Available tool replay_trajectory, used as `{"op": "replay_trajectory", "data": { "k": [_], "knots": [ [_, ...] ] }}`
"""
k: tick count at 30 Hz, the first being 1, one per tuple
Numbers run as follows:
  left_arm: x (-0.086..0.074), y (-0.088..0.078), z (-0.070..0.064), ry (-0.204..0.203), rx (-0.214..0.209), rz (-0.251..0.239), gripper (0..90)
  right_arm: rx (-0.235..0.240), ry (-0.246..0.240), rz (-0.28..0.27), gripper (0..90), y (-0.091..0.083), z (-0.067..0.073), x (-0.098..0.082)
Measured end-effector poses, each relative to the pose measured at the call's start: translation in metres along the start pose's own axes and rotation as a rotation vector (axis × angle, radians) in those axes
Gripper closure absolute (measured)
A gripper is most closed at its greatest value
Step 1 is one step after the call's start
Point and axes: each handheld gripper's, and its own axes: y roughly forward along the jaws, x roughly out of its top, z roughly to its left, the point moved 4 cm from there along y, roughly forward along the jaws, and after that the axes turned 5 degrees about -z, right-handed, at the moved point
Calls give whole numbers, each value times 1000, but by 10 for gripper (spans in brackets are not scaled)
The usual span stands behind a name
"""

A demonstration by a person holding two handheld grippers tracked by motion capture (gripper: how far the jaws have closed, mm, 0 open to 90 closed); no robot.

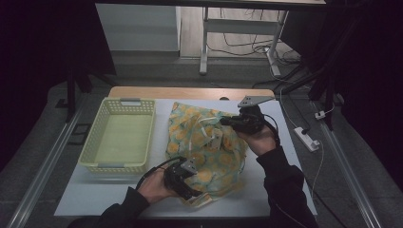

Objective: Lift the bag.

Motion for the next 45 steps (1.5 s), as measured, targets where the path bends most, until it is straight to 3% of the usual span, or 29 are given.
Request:
{"op": "replay_trajectory", "data": {
  "k": [3, 5, 9, 12, 16, 19, 22, 26, 31, 33, 38, 42, 45],
  "knots": [
    [-3, 4, 1, 43, 74, 33, 207, -7, -2, -2, 896, -1, -1, 2],
    [-4, 4, 3, 27, 77, 25, 231, -9, -5, -3, 896, -2, -1, 3],
    [-1, 3, 5, 20, 76, 20, 394, -14, -9, -10, 897, -4, -2, 7],
    [2, 3, 10, -16, 80, 17, 591, -18, -8, -20, 897, -6, -2, 9],
    [6, 4, 13, -64, 54, 38, 891, -24, -8, -27, 897, -8, -3, 10],
    [10, 3, 14, -99, 53, 59, 895, -28, -2, -27, 897, -10, -4, 9],
    [15, -7, 15, -133, 37, -6, 896, -27, -1, -26, 897, -11, -5, 9],
    [26, -31, 19, -169, 57, -99, 897, -18, -1, -32, 897, -13, -4, 12],
    [37, -56, 29, -219, 47, -176, 897, -6, -12, -42, 897, -15, 0, 20],
    [41, -63, 32, -244, 23, -203, 897, -2, -15, -45, 897, -15, 2, 23],
    [47, -71, 32, -262, 1, -236, 898, -4, -22, -47, 897, -17, 2, 26],
    [53, -83, 37, -312, -62, -307, 898, 3, -11, -57, 897, -19, 2, 29],
    [59, -94, 41, -331, -68, -335, 898, 10, -10, -60, 897, -20, 2, 31]
  ]
}}
